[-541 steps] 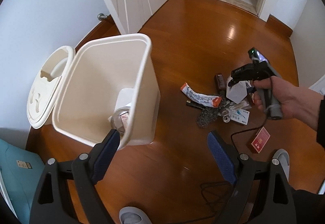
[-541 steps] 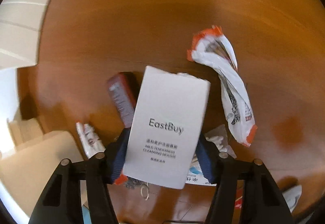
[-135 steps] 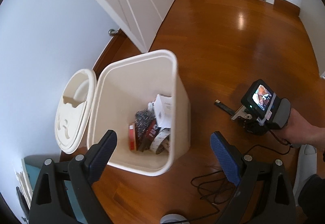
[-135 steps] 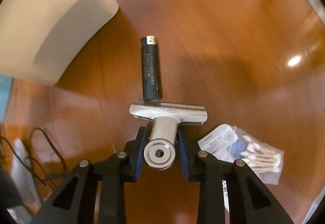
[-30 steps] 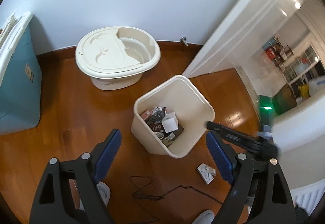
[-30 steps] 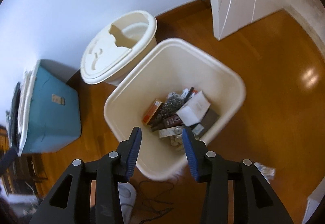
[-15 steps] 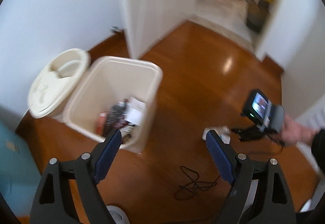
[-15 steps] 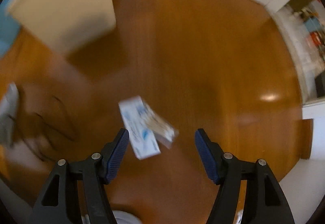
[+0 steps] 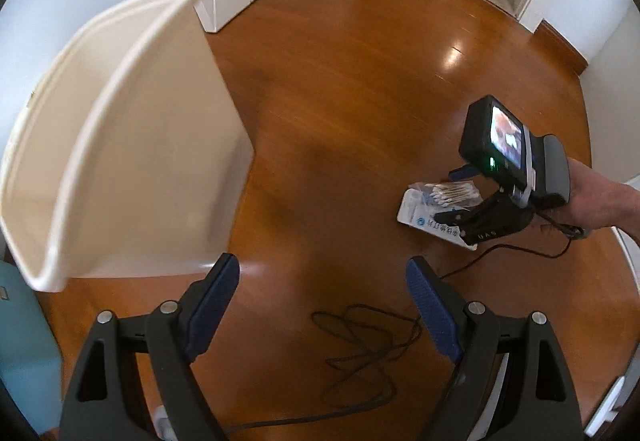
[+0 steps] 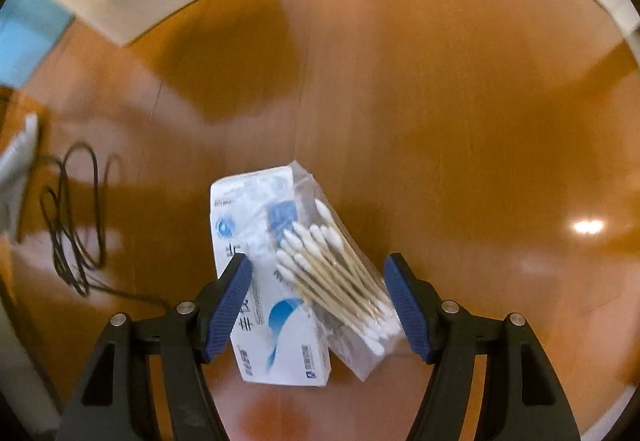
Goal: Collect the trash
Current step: 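Grasp the cotton swab bag with the right tool while the left tool grasps the medicine box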
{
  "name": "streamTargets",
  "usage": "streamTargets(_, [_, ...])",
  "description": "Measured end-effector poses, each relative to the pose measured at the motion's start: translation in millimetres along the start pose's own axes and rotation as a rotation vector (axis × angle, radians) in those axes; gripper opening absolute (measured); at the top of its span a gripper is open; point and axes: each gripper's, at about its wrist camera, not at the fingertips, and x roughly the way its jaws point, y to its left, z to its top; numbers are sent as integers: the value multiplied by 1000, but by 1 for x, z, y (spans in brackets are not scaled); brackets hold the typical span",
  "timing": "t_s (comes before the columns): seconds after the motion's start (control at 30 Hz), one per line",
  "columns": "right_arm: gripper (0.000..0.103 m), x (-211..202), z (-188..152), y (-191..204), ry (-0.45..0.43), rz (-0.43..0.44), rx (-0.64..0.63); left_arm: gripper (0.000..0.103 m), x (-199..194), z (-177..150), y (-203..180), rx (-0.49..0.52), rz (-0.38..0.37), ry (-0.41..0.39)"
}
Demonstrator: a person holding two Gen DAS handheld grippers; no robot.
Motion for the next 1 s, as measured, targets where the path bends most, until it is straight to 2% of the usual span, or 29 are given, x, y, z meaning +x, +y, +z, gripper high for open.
streamTargets(0.03, [57, 0, 0, -11, -3, 59, 60, 85, 3, -1, -1, -6, -8, -2])
streamTargets(0.07, [50, 0, 0, -23, -7, 130, 125, 85, 6, -2, -4, -11, -17, -1])
streamTargets(0.13, [23, -3, -3, -39, -46, 213, 217, 85, 16, -6, -10, -22, -32, 12])
streamTargets(0.3, [7, -14, -23, -58, -145, 304, 328, 85, 43, -13, -17, -75, -57, 68])
streamTargets(0.43, [7, -30, -57, -63, -290, 327, 442, 85, 67, -13, -22, -209, -87, 115])
streamTargets(0.57, [7, -77, -105, -76, -502, 301, 618, 85, 101, -12, -32, -399, -123, 203])
streamTargets(0.63, [7, -87, -129, -76, -556, 304, 673, 85, 117, -13, -38, -514, -127, 235])
streamTargets(0.73, [7, -91, -154, -66, -596, 315, 720, 85, 142, -13, -50, -686, -155, 287])
streamTargets(0.77, [7, -90, -159, -64, -595, 315, 725, 85, 147, -13, -53, -710, -160, 294])
streamTargets(0.93, [7, -72, -191, -47, -581, 324, 771, 85, 164, -11, -72, -753, -112, 287])
streamTargets(1.0, [7, -71, -197, -48, -583, 325, 784, 85, 161, -11, -75, -777, -113, 231])
